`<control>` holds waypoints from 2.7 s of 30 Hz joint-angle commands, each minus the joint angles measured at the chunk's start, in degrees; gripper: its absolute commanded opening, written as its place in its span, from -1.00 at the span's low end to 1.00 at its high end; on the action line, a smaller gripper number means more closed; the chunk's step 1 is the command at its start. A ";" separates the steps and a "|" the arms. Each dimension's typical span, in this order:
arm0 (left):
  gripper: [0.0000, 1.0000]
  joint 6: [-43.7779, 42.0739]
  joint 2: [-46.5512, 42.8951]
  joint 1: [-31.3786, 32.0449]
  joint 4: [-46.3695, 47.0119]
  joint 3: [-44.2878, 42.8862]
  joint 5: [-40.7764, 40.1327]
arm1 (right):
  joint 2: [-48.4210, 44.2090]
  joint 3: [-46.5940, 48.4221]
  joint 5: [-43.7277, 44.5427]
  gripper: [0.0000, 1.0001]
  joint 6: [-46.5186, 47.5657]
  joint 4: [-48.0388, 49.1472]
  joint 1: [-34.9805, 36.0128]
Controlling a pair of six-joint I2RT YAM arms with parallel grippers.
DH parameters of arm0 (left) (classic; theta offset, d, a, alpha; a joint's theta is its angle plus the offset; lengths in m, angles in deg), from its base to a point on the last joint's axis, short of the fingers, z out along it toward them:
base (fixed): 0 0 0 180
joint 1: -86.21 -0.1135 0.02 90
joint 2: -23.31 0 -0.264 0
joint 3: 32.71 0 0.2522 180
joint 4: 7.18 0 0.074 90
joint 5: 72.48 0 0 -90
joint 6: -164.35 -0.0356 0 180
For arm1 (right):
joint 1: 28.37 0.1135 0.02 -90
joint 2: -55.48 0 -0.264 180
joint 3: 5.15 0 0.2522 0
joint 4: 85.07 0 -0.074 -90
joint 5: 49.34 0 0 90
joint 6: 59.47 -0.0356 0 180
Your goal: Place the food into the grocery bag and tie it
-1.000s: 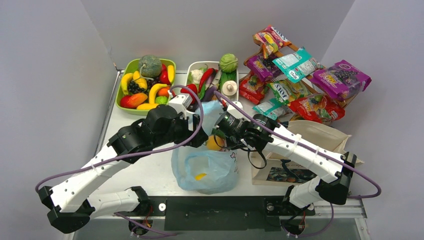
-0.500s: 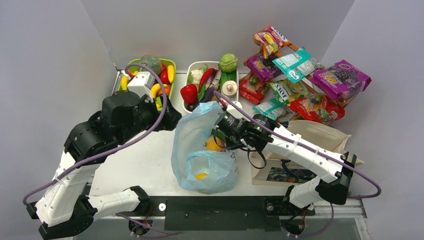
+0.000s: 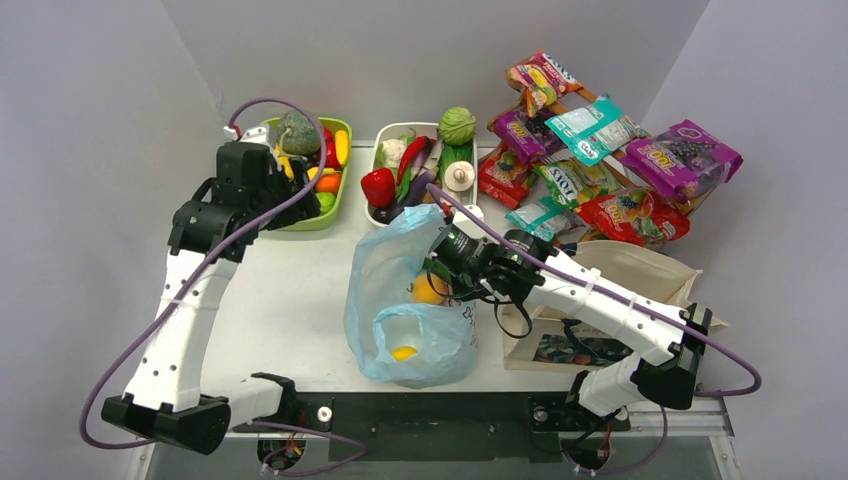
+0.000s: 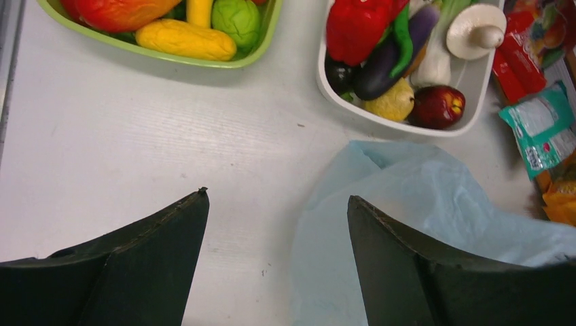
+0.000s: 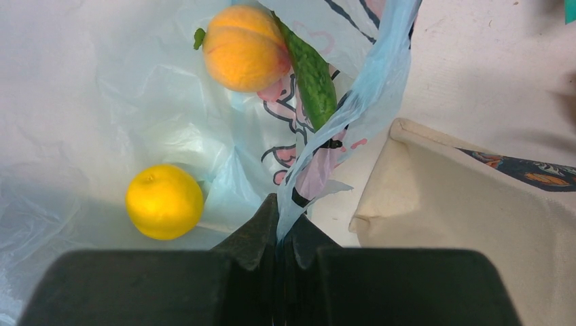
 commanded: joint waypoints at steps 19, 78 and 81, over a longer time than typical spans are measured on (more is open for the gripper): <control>0.30 6.29 18.80 -18.50 35.70 11.92 10.76 | 1.57 -2.44 -1.03 -1.00 1.37 3.84 -0.35; -1.00 -17.24 42.68 -12.97 49.22 0.65 3.99 | 1.22 -4.77 -3.54 -1.00 5.24 4.19 -4.18; -1.00 -15.34 39.32 -12.99 46.86 -0.14 5.85 | 1.06 -4.93 -2.89 -1.00 5.09 4.19 -4.20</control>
